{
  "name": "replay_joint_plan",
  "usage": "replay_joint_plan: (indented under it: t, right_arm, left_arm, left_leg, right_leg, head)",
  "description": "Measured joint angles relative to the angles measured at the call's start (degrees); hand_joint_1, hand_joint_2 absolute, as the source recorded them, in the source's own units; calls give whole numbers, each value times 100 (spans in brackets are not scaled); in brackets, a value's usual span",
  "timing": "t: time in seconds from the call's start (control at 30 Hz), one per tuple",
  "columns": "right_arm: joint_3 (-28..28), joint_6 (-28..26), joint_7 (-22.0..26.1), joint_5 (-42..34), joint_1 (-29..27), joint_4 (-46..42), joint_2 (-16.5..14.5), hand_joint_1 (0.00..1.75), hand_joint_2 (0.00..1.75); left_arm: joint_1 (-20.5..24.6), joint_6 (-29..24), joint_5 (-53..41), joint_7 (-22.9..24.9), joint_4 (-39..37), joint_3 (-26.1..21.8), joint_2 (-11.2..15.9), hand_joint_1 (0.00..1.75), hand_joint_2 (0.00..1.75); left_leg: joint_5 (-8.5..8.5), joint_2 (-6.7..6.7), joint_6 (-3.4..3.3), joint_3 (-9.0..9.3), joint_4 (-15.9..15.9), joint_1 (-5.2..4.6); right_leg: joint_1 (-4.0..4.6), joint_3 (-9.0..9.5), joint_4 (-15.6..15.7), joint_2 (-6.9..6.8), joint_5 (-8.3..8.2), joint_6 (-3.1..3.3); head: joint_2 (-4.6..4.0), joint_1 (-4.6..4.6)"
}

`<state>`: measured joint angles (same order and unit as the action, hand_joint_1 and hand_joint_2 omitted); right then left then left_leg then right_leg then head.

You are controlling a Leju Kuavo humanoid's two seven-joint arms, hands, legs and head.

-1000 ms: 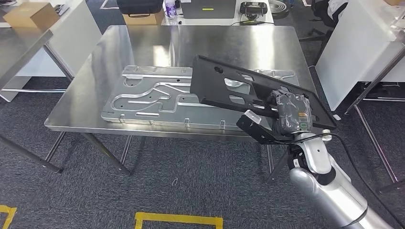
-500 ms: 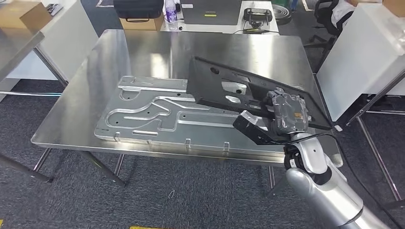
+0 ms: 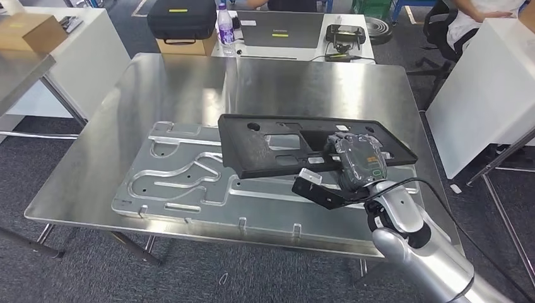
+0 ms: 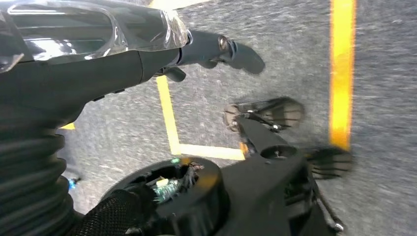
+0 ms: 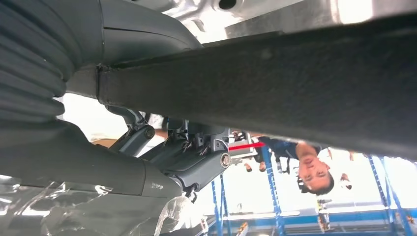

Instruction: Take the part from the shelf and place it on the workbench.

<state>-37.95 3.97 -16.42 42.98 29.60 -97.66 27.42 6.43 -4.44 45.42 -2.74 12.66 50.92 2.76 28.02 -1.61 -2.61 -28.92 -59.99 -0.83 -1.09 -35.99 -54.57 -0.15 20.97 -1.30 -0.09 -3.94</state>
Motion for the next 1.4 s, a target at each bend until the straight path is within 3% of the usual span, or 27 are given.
replay_joint_plan:
  t: [0.03, 0.1, 0.17, 0.2, 0.23, 0.3, 0.33, 0.37, 0.43, 0.47, 0.53, 0.6, 0.67, 0.7, 0.8, 0.87, 0.93, 1.0, 1.07, 1.13, 1.17, 1.2, 1.27, 1.3, 1.33, 1.4]
  right_arm:
    - [-36, 28, 17, -14, 8, -2, -8, 175, 175]
    - [-121, 97, 42, -50, 20, -1, -15, 175, 175]
    - [-206, 152, 45, -90, 21, 1, -24, 175, 175]
    - [-241, 169, 40, -107, 23, 1, -28, 175, 175]
    - [-267, 179, 31, -116, 26, 1, -31, 175, 175]
    - [-304, 189, 3, -131, 40, 4, -36, 175, 175]
    - [-317, 193, -11, -138, 51, 7, -38, 175, 175]
    - [-329, 197, -27, -146, 62, 12, -40, 175, 175]
    - [-345, 199, -60, -156, 86, 19, -37, 175, 175]
    - [-351, 196, -79, -159, 98, 23, -30, 175, 175]
    - [-358, 187, -117, -163, 118, 28, -9, 175, 175]
    - [-364, 182, -144, -166, 123, 37, 18, 175, 175]
    - [-366, 181, -171, -167, 117, 46, 47, 175, 175]
    - [-366, 181, -181, -167, 117, 50, 58, 175, 175]
    - [-360, 172, -214, -167, 123, 51, 85, 175, 175]
    - [-340, 156, -242, -168, 133, 50, 119, 175, 175]
    - [-302, 140, -269, -169, 140, 49, 152, 175, 175]
    - [-269, 130, -285, -167, 142, 47, 168, 175, 175]
    - [-257, 124, -289, -164, 136, 46, 172, 175, 175]
    - [-247, 122, -299, -160, 107, 46, 179, 175, 175]
    - [-238, 121, -308, -157, 80, 46, 185, 131, 131]
    - [-228, 120, -316, -155, 54, 46, 191, 87, 87]
    - [-208, 116, -326, -154, 23, 46, 201, 0, 0]
    - [-196, 110, -328, -154, 21, 46, 205, 0, 0]
    - [-183, 102, -330, -153, 23, 45, 209, 0, 0]
    - [-160, 88, -334, -150, 19, 45, 219, 0, 0]
  left_arm:
    - [3, 3, -4, 0, 0, 1, -1, 0, 175]
    - [7, 4, -11, 0, 0, 1, -1, 0, 175]
    - [10, 4, -14, -1, 0, 1, -1, 0, 175]
    - [10, 4, -14, -1, 0, 1, -1, 0, 175]
    - [9, 4, -13, 0, 0, 1, -1, 0, 175]
    - [-5, 5, -5, 2, 0, 1, 0, 0, 175]
    - [-12, 5, 0, 2, 0, 0, 1, 0, 175]
    - [-15, 4, 5, 3, 0, 0, 2, 0, 175]
    - [-9, 0, 7, 2, -1, 0, 6, 0, 175]
    - [-7, -4, 6, -2, -1, 1, 8, 0, 175]
    - [-11, -13, 4, -11, -1, 2, 12, 0, 175]
    - [-25, -19, 9, -16, -2, 3, 12, 0, 175]
    - [-51, -20, 20, -16, -2, 3, 12, 0, 175]
    - [-63, -20, 25, -16, -2, 3, 12, 0, 175]
    - [-80, -13, 38, -13, -2, 3, 3, 0, 175]
    - [-78, -4, 51, -6, -2, 3, -11, 0, 175]
    - [-69, -2, 65, -1, -2, 3, -10, 0, 175]
    - [-60, -7, 70, -1, -2, 3, -2, 0, 175]
    - [-53, -28, 54, 5, -2, 3, 6, 0, 175]
    - [-51, -59, -4, -37, -2, 3, 17, 0, 175]
    - [-52, -67, -35, -78, -2, 3, 23, 0, 175]
    - [-52, -71, -57, -123, -2, 3, 29, 0, 175]
    - [-54, -67, -70, -171, -2, 3, 38, 0, 175]
    - [-55, -57, -70, -180, -2, 3, 39, 0, 175]
    - [-55, -48, -74, -180, -2, 3, 39, 0, 175]
    - [-59, -35, -94, -169, -2, 3, 37, 0, 87]
  left_leg:
    - [91, 26, 45, -219, -350, 22]
    - [433, 52, 132, -702, -974, 74]
    - [678, 65, 175, -967, -1069, 118]
    - [618, 73, 179, -973, -853, 131]
    - [378, 88, 179, -915, -500, 140]
    - [-332, 134, 143, -779, 219, 126]
    - [-589, 145, 106, -733, 423, 103]
    - [-705, 145, 47, -713, 508, 79]
    - [-684, 105, -81, -609, 534, 57]
    - [-665, 90, -143, -537, 560, 60]
    - [-623, 61, -232, -394, 598, 52]
    - [-537, 36, -288, -303, 601, 13]
    - [-429, 13, -310, -191, 601, -39]
    - [-372, 5, -313, -121, 601, -68]
    - [-203, 6, -304, 79, 612, -128]
    - [-135, 9, -274, 148, 611, -141]
    - [-132, 14, -243, 164, 546, -152]
    - [-117, 30, -180, 15, 218, -140]
    - [84, 46, -55, -381, -437, -63]
    - [395, 55, 71, -812, -1002, 51]
    - [443, 61, 133, -928, -1057, 105]
    - [343, 69, 201, -948, -912, 161]
    - [-201, 91, 347, -768, -165, 275]
    - [-397, 87, 384, -675, 184, 301]
    - [-512, 83, 371, -605, 405, 313]
    - [-523, 59, 245, -580, 480, 296]
  right_leg:
    - [0, 47, 2, -5, 46, 22]
    - [-4, 145, 0, -9, 149, 34]
    - [-13, 287, -1, -7, 275, 16]
    - [-19, 377, -1, -7, 344, 0]
    - [-26, 472, 1, -9, 415, -20]
    - [-25, 644, 6, -18, 549, -80]
    - [-21, 707, 20, -23, 603, -120]
    - [-22, 753, 14, -26, 626, -164]
    - [-39, 776, -77, -30, 609, -250]
    - [-48, 712, -247, -27, 596, -274]
    - [-54, 388, -815, -20, 696, -283]
    - [-33, -79, -1453, -9, 978, -280]
    - [7, -382, -1642, 2, 1145, -254]
    - [35, -402, -1475, 6, 1056, -216]
    - [168, -121, -389, 9, 270, -7]
    - [230, 15, 0, 26, 17, 95]
    - [213, 103, 85, 34, 22, 132]
    - [158, 215, 144, 21, 30, 144]
    - [108, 288, 161, 17, 64, 135]
    - [55, 331, 159, 23, 119, 99]
    - [19, 362, 157, 25, 153, 67]
    - [-23, 402, 152, 27, 192, 26]
    - [-96, 482, 130, 28, 279, -77]
    - [-117, 505, 109, 32, 317, -128]
    - [-120, 511, 96, 38, 350, -177]
    - [-119, 510, 80, 50, 403, -264]
  head:
    - [0, -3]
    - [0, -6]
    - [0, -6]
    - [0, -6]
    - [0, -6]
    - [0, -7]
    - [0, -7]
    - [0, -9]
    - [0, -9]
    - [0, -4]
    - [0, 13]
    - [0, 29]
    - [0, 37]
    - [0, 39]
    - [0, 34]
    - [0, 34]
    - [1, 47]
    - [1, 56]
    - [0, 55]
    - [0, 52]
    - [0, 51]
    - [0, 51]
    - [0, 48]
    - [0, 40]
    - [0, 37]
    - [0, 39]
